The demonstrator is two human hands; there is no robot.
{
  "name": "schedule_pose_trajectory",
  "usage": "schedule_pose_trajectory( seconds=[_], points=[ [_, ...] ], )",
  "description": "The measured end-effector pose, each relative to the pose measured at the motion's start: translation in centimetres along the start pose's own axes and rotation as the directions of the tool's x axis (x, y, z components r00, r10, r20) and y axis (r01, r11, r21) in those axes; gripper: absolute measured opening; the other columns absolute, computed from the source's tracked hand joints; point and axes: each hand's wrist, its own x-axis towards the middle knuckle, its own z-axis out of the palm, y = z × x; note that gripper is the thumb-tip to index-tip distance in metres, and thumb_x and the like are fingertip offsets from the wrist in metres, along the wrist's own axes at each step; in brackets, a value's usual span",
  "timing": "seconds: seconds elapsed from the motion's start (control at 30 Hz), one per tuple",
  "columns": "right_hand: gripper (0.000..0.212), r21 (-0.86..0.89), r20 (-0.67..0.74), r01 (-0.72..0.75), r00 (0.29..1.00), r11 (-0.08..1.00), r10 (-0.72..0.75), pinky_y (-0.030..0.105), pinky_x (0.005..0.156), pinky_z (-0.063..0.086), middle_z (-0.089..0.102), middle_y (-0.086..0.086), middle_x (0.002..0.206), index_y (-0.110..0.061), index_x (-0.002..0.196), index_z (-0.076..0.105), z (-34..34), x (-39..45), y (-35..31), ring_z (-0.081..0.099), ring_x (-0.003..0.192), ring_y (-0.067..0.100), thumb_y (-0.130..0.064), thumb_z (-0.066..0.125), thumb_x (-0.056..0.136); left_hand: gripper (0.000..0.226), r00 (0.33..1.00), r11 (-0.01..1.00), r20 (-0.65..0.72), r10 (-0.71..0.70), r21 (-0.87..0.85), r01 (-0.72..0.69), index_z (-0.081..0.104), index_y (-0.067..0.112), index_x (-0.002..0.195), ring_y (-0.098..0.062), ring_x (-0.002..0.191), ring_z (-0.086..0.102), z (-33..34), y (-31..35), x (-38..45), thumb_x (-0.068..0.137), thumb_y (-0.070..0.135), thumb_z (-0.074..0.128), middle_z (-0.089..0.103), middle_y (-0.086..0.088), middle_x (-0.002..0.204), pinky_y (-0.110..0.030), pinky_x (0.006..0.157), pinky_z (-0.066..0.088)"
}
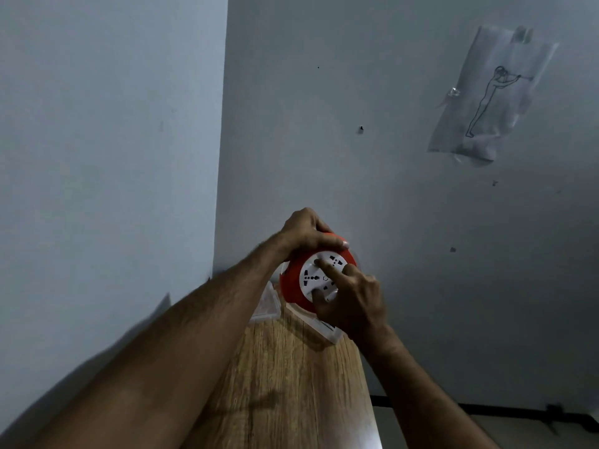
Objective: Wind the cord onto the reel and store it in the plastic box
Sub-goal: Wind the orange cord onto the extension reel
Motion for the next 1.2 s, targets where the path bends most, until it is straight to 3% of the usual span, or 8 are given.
schedule_pose_trajectory(
  seconds=[0.13,0.37,0.53,0.67,0.83,0.97,1.1,1.2],
  points=[
    [0.06,0.126,-0.03,-0.14,0.989,0.982,0.145,0.036,0.062,0.062,0.074,0.012,0.081,-0.016,0.132,0.064,0.4,-0.4,-0.7,0.07,0.063,0.024,-0.044,0.074,0.08,0.036,1.0,1.0,-0.018,0.002,0.007,-0.002,0.087,0.018,0.089,-0.015,0.076,0.08,0.4,0.0,-0.1,0.067,0.047,0.093,0.082,0.002,0.084,-0.041,0.079,0.067],
    [0.064,0.313,-0.116,-0.327,0.919,0.892,0.378,0.027,0.074,0.06,0.077,0.008,0.103,-0.012,0.127,0.065,0.8,-0.2,-2.5,0.075,0.079,0.02,-0.045,0.084,0.076,0.035,0.997,1.0,-0.071,-0.012,-0.013,0.011,0.086,0.018,0.091,-0.013,0.076,0.079,0.7,-0.4,-0.2,0.069,0.044,0.094,0.083,0.002,0.087,-0.04,0.078,0.067],
    [0.063,0.362,-0.12,-0.37,0.892,0.855,0.437,0.031,0.076,0.063,0.076,0.007,0.107,-0.015,0.129,0.064,0.9,-0.2,-3.4,0.074,0.084,0.019,-0.047,0.083,0.077,0.039,0.996,1.0,-0.09,-0.006,0.013,0.007,0.086,0.016,0.093,-0.013,0.076,0.079,0.4,-0.4,-0.4,0.069,0.045,0.093,0.083,0.0,0.089,-0.039,0.077,0.067],
    [0.063,0.422,-0.149,-0.426,0.838,0.801,0.524,0.015,0.073,0.054,0.076,0.005,0.108,-0.019,0.127,0.065,0.8,0.1,-3.9,0.073,0.087,0.017,-0.045,0.086,0.074,0.039,0.993,0.999,-0.119,-0.017,0.032,0.021,0.086,0.017,0.094,-0.014,0.075,0.079,0.5,-0.5,-0.4,0.07,0.048,0.092,0.083,0.0,0.089,-0.039,0.076,0.067],
    [0.06,0.498,-0.159,-0.454,0.79,0.739,0.593,0.021,0.074,0.06,0.076,0.004,0.109,-0.019,0.123,0.066,0.9,0.2,-4.4,0.072,0.089,0.012,-0.048,0.086,0.074,0.04,0.99,0.999,-0.139,-0.027,0.031,0.032,0.085,0.016,0.096,-0.015,0.074,0.079,0.6,-0.5,-0.4,0.072,0.047,0.091,0.082,-0.002,0.092,-0.039,0.075,0.067],
    [0.058,0.566,-0.154,-0.497,0.72,0.658,0.676,0.0,0.069,0.043,0.075,0.001,0.11,-0.017,0.121,0.068,0.8,0.4,-4.8,0.064,0.09,0.003,-0.044,0.088,0.073,0.042,0.987,0.998,-0.156,-0.042,0.037,0.048,0.085,0.016,0.096,-0.015,0.074,0.079,0.9,-0.6,-0.3,0.071,0.049,0.091,0.082,-0.002,0.091,-0.039,0.076,0.067],
    [0.059,0.648,-0.115,-0.52,0.655,0.557,0.746,0.019,0.072,0.059,0.073,0.001,0.113,-0.017,0.122,0.066,1.2,0.4,-5.1,0.07,0.095,0.012,-0.042,0.088,0.073,0.042,0.983,0.998,-0.177,-0.044,0.038,0.051,0.085,0.015,0.096,-0.015,0.075,0.079,1.1,-0.6,-0.5,0.072,0.049,0.09,0.082,-0.003,0.091,-0.037,0.077,0.067],
    [0.061,0.689,-0.084,-0.548,0.589,0.473,0.804,0.029,0.075,0.063,0.072,0.004,0.117,-0.016,0.123,0.066,1.4,0.4,-5.3,0.07,0.099,0.017,-0.041,0.089,0.073,0.041,0.979,0.998,-0.201,-0.043,0.03,0.051,0.085,0.014,0.095,-0.013,0.073,0.078,1.4,-0.7,-0.7,0.072,0.047,0.091,0.082,-0.003,0.091,-0.032,0.074,0.066]
  ],
)
